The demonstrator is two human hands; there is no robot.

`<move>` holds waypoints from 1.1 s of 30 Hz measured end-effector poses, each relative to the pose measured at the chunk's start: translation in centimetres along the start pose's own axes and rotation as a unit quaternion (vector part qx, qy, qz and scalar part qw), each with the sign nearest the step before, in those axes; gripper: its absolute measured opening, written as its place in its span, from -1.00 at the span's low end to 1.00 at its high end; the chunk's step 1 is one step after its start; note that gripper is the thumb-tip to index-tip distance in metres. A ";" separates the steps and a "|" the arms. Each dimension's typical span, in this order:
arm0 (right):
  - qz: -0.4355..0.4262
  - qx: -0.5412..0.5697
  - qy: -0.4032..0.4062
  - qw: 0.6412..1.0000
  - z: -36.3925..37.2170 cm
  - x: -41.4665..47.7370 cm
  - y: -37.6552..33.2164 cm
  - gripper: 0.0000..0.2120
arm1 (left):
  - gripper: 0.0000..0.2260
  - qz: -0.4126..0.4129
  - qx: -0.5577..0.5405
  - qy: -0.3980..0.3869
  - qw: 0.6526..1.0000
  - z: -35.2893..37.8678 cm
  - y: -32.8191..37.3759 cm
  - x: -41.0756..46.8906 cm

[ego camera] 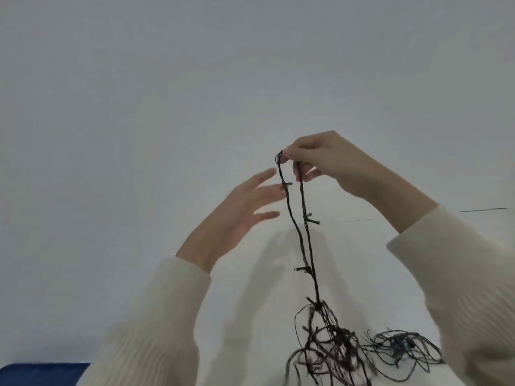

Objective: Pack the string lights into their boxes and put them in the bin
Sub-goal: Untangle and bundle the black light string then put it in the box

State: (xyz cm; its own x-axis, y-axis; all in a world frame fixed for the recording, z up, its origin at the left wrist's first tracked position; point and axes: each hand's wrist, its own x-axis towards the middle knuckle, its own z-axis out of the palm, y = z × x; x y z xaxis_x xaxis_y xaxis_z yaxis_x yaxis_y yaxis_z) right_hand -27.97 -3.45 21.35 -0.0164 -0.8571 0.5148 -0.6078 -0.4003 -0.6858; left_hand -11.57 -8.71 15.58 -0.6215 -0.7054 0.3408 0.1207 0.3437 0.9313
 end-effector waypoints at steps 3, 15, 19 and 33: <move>0.006 0.111 0.027 0.993 -1.0 1.0 -1.1 -0.82 | -0.67 -0.002 0.016 -0.044 0.999 1.6 1.9 1.0; 0.016 -0.087 0.060 0.994 -7.2 2.4 0.0 -0.84 | -0.76 -0.027 0.024 0.084 0.996 -1.6 -0.6 2.7; 0.056 -0.133 0.005 0.989 -5.7 2.0 1.4 -0.84 | -0.75 0.050 0.124 0.141 0.981 -1.3 4.2 4.2; 0.109 0.224 -0.042 0.968 -5.1 3.1 0.1 -0.85 | -0.91 0.052 0.272 0.088 0.957 -3.0 3.2 4.5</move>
State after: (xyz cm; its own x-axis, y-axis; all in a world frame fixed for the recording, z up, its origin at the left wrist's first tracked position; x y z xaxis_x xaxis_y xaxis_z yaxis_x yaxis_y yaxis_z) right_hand -32.14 -4.51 25.50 -0.0300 -0.9529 0.3019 -0.1913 -0.2910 -0.9374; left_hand -11.65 -12.62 20.47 -0.4820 -0.7270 0.4890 -0.2755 0.6556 0.7031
